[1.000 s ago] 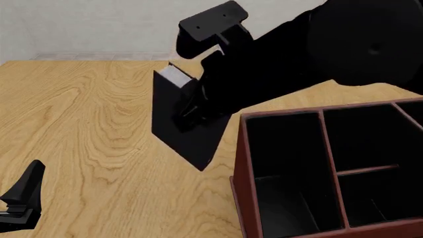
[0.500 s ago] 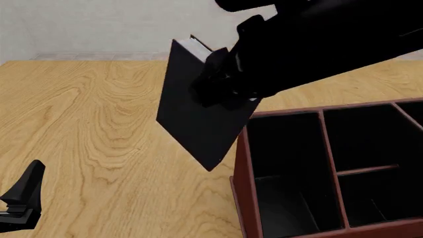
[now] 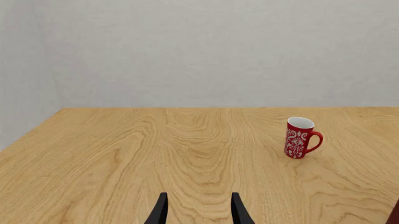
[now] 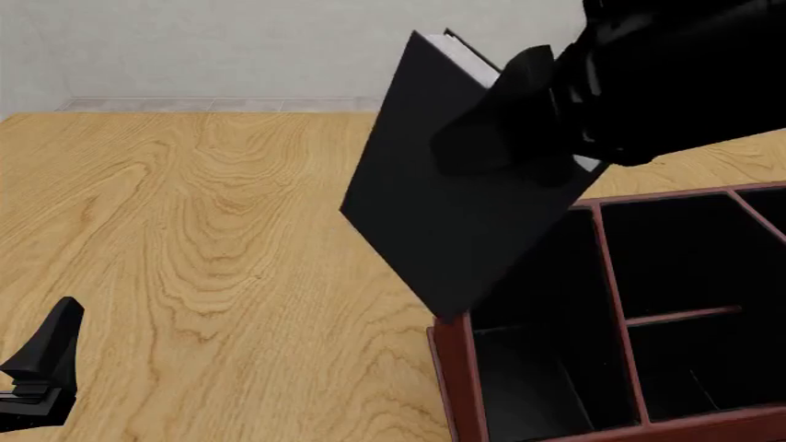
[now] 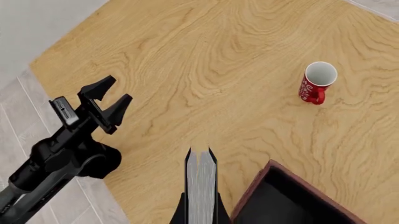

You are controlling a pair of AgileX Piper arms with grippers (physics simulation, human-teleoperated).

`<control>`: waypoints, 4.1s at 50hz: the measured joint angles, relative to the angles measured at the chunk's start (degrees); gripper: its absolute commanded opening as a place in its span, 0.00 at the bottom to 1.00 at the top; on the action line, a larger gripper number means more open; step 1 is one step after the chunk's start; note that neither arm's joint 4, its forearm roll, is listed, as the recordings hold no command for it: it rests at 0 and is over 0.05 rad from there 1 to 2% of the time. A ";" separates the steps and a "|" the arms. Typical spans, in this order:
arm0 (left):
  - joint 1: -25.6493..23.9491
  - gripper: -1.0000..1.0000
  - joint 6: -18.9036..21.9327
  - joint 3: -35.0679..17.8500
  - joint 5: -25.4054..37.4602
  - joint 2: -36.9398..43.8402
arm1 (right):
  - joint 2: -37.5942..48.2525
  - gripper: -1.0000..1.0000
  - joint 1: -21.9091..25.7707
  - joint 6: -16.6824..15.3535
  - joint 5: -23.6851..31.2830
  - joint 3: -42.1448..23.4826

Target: Pick up the book and place it in the left compartment of the caddy.

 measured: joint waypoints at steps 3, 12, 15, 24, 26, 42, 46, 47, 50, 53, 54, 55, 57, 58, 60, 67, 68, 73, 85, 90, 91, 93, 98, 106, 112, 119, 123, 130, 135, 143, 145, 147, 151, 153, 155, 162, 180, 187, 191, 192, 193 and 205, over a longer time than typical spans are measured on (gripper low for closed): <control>0.00 1.00 0.00 0.00 0.00 0.00 | -1.13 0.00 -0.33 0.29 0.65 0.26; 0.00 1.00 0.00 0.00 0.00 0.00 | -4.39 0.00 -1.66 0.76 2.16 1.47; 0.00 1.00 0.00 0.00 0.00 0.00 | -5.51 0.00 -2.19 0.89 2.40 2.22; 0.00 1.00 0.00 0.00 0.00 0.00 | -8.70 0.00 -3.55 1.54 2.65 4.82; 0.00 1.00 0.00 0.00 0.00 0.00 | -9.44 0.00 -3.86 1.71 2.73 5.42; 0.00 1.00 0.00 0.00 0.00 0.00 | -14.86 0.00 -6.13 2.97 3.78 9.21; 0.00 1.00 0.00 0.00 0.00 0.00 | -16.24 0.00 -6.89 3.16 4.26 10.05; 0.00 1.00 0.00 0.00 0.00 0.00 | -16.55 0.00 -7.06 3.20 4.36 10.25; 0.00 1.00 0.00 0.00 0.00 0.00 | -17.35 0.00 -7.53 3.32 4.64 10.78; 0.00 1.00 -0.01 0.00 0.00 0.00 | -17.96 0.00 -8.05 3.27 5.00 11.05; 0.00 1.00 0.00 0.00 0.00 0.00 | -18.12 0.00 -8.26 3.22 5.15 11.07; 0.00 1.00 0.00 0.00 0.00 0.00 | -18.28 0.00 -8.49 3.12 5.32 11.10; 0.00 1.00 0.00 0.00 0.00 0.00 | -18.56 0.00 -8.99 2.85 5.62 11.21; 0.00 1.00 -0.01 0.00 0.00 0.00 | -18.67 0.00 -9.20 2.77 5.75 11.28; 0.00 1.00 -0.01 0.00 0.00 0.01 | -18.83 0.00 -9.61 2.60 5.98 11.43; 0.00 1.00 0.00 0.00 0.00 0.00 | -18.82 0.00 -11.15 1.46 6.80 11.42; 0.00 1.00 0.00 0.00 0.00 0.00 | -18.82 0.00 -11.42 1.28 6.92 11.41; 0.00 1.00 0.00 0.00 0.00 0.00 | -18.99 0.00 -12.69 0.53 7.38 11.54; -0.01 1.00 0.00 0.00 0.00 0.00 | -20.37 0.00 -15.81 -0.69 8.15 12.75; 0.00 1.00 0.00 0.00 0.00 0.00 | -21.09 0.00 -17.20 -1.20 8.47 13.22; 0.00 1.00 0.00 0.00 0.00 0.00 | -21.25 0.00 -17.48 -1.29 8.53 13.31; 0.00 1.00 0.00 0.00 0.00 0.00 | -21.55 0.00 -18.02 -1.48 8.67 13.46; 0.00 1.00 0.00 0.00 0.00 0.00 | -22.28 0.00 -19.53 -2.11 9.04 13.62; 0.00 1.00 0.00 0.00 0.00 0.00 | -23.31 0.00 -21.70 -2.99 9.31 13.87; 0.00 1.00 0.00 0.00 0.00 0.00 | -23.81 0.00 -22.92 -3.42 9.23 13.91; 0.00 1.00 0.00 0.00 0.00 0.00 | -24.20 0.00 -23.97 -3.81 8.77 14.20; 0.00 1.00 0.00 0.00 0.00 0.00 | -24.26 0.00 -24.40 -3.97 8.41 14.31; 0.00 1.00 0.00 0.00 0.00 0.00 | -24.24 0.00 -24.87 -4.13 7.67 14.68; 0.00 1.00 0.00 0.00 0.00 0.00 | -24.05 0.00 -25.13 -4.31 7.09 14.89; 0.00 1.00 0.00 0.00 0.00 0.01 | -23.60 0.00 -25.08 -4.19 5.80 15.68; 0.00 1.00 0.00 0.00 0.00 0.01 | -23.48 0.00 -25.01 -4.10 5.43 15.99; 0.00 1.00 0.00 0.00 0.00 0.00 | -23.33 0.00 -24.90 -3.98 5.05 16.30; 0.00 1.00 0.00 0.00 0.00 0.00 | -23.06 0.00 -24.70 -3.71 4.26 17.02; 0.00 1.00 0.00 0.00 0.00 0.00 | -22.95 0.00 -24.58 -3.54 3.81 17.53; 0.00 1.00 0.00 0.00 0.00 0.00 | -22.85 0.00 -24.46 -3.34 3.39 18.07; 0.00 1.00 0.00 0.00 0.00 0.00 | -22.46 0.00 -24.00 -2.69 1.89 19.87; 0.00 1.00 0.00 0.00 0.00 0.00 | -21.37 0.00 -23.59 -1.64 -1.23 23.42; 0.00 1.00 0.00 0.00 0.00 0.00 | -21.06 0.00 -23.55 -1.42 -2.19 24.40; 0.00 1.00 0.00 0.00 0.00 0.00 | -20.90 0.00 -23.56 -1.32 -2.70 24.90; 0.00 1.00 0.00 0.00 0.00 0.00 | -20.87 0.00 -23.54 -1.28 -2.84 25.04; 0.00 1.00 0.00 0.00 0.00 0.00 | -20.83 0.00 -23.53 -1.25 -2.98 25.18; 0.00 1.00 0.00 0.00 0.00 0.00 | -20.37 0.00 -23.22 -0.74 -4.72 26.92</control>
